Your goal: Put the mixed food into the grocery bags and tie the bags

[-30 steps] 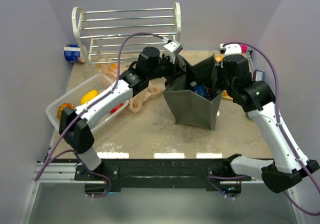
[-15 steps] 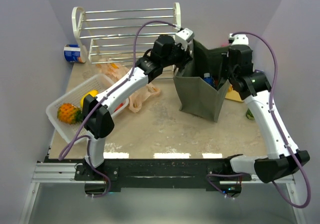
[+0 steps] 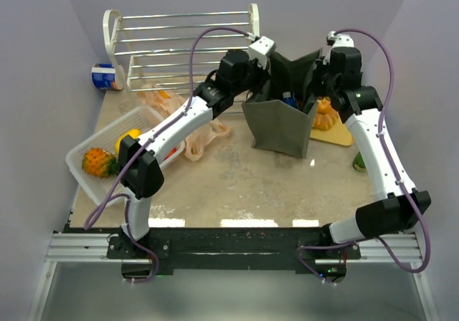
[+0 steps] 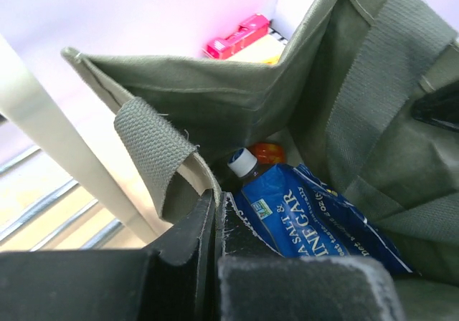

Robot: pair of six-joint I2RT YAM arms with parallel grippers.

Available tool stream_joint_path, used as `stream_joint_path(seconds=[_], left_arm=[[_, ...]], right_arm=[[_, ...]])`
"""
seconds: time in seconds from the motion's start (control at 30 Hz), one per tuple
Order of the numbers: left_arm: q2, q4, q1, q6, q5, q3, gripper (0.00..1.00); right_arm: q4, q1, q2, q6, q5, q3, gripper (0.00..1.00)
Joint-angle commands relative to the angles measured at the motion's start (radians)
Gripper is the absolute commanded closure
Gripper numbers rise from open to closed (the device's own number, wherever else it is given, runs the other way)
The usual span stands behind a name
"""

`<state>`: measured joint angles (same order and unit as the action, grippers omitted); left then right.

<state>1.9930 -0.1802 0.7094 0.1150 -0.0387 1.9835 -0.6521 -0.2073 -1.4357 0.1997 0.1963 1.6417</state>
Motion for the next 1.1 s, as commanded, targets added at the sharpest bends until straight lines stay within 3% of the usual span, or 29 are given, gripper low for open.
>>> stream_joint_path(seconds=[0.0, 0.47, 0.67, 0.93, 0.97, 1.0, 1.03, 1.07], left_arm=[[-0.04, 0.212, -0.001, -0.077, 0.036, 0.084, 1.0], [0.101, 0.266, -0.008, -0.196, 0.108, 0.176, 1.0], [0.188, 0.228, -0.059, -0.163, 0.086, 0.273, 1.0], [0.178, 0.245, -0.079, -0.149, 0.068, 0.252, 1.0], [0.156, 0.248, -0.079, -0.147, 0.06, 0.223, 0.85], [0.141, 0.261, -0.077, -0.149, 0.043, 0.203, 0.73], [0.121, 0.278, -0.074, -0.165, 0.022, 0.178, 0.6], [0.075, 0.325, -0.07, -0.178, 0.016, 0.111, 0.37]], right_arm=[[0.245, 0.038, -0.005, 0.047, -0.078, 0.056, 1.0], [0.423, 0.124, -0.193, 0.041, -0.173, 0.084, 1.0], [0.474, 0.126, -0.23, 0.07, -0.127, 0.075, 1.0], [0.473, 0.126, -0.255, 0.11, -0.141, 0.09, 0.99], [0.451, 0.126, -0.252, 0.106, -0.147, 0.095, 0.9], [0.438, 0.126, -0.243, 0.093, -0.156, 0.099, 0.67], [0.421, 0.126, -0.233, 0.084, -0.175, 0.102, 0.52], [0.39, 0.126, -0.224, 0.075, -0.188, 0.113, 0.38]])
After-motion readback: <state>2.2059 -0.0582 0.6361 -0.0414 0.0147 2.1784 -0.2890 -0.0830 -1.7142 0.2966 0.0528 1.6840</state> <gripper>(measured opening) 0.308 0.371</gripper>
